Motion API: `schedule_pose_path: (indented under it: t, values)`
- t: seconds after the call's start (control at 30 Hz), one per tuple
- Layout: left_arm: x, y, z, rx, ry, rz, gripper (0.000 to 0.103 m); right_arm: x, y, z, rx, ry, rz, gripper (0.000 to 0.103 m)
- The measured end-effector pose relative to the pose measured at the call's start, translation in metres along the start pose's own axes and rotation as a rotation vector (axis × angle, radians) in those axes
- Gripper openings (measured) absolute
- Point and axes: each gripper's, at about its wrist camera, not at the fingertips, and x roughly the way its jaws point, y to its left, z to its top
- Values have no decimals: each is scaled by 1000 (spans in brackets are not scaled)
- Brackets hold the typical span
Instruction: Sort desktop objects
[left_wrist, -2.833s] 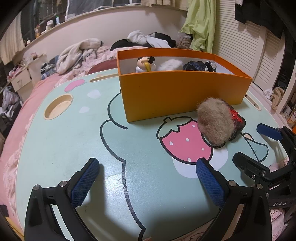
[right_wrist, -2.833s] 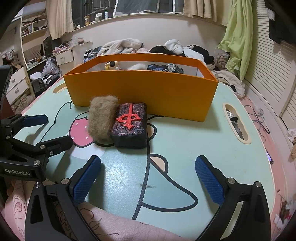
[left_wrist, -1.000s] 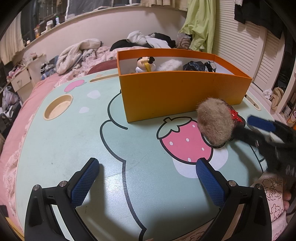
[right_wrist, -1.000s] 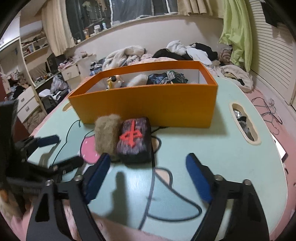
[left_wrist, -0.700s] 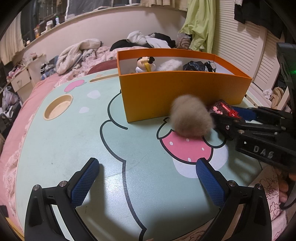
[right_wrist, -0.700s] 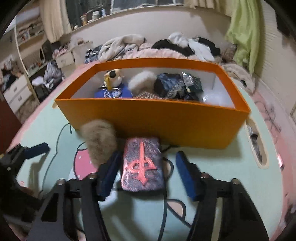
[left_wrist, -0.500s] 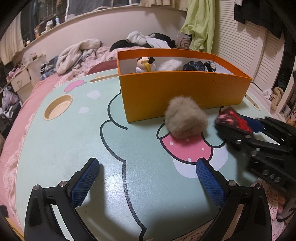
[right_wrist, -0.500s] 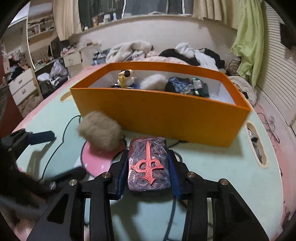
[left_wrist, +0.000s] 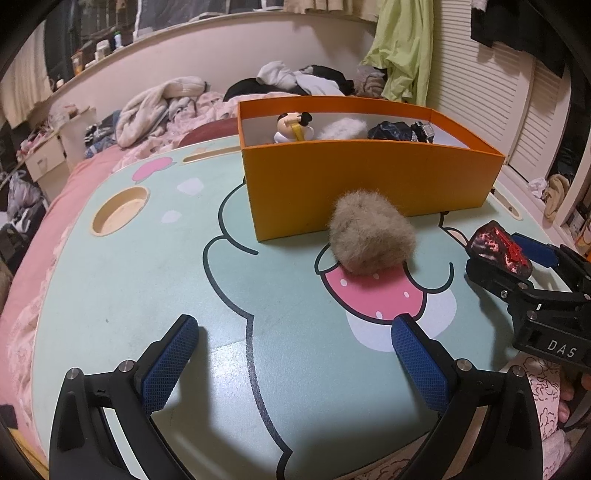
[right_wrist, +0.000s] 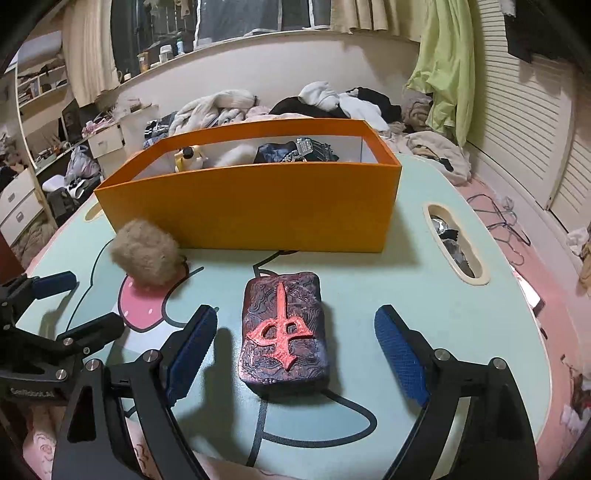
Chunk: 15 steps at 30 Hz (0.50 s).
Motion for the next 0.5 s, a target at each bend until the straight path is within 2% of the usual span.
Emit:
schedule_pose_path:
  t: [0.27,0.33,0.4,0.5]
  values:
    - [-2,-2,2,13,-1,17,103,-1,-1,0,10,-7,14,88]
    - [-8,-6,6,33,-23,15,103,-2,-3,0,22,-14,28,88]
    - [-15,-12,14,51,-53,-32,103,-4,-9,0,53,-31,73,88]
    - [-16,-26,33,78,-75,-60,103,-6,-22,0,114,-60,150,88]
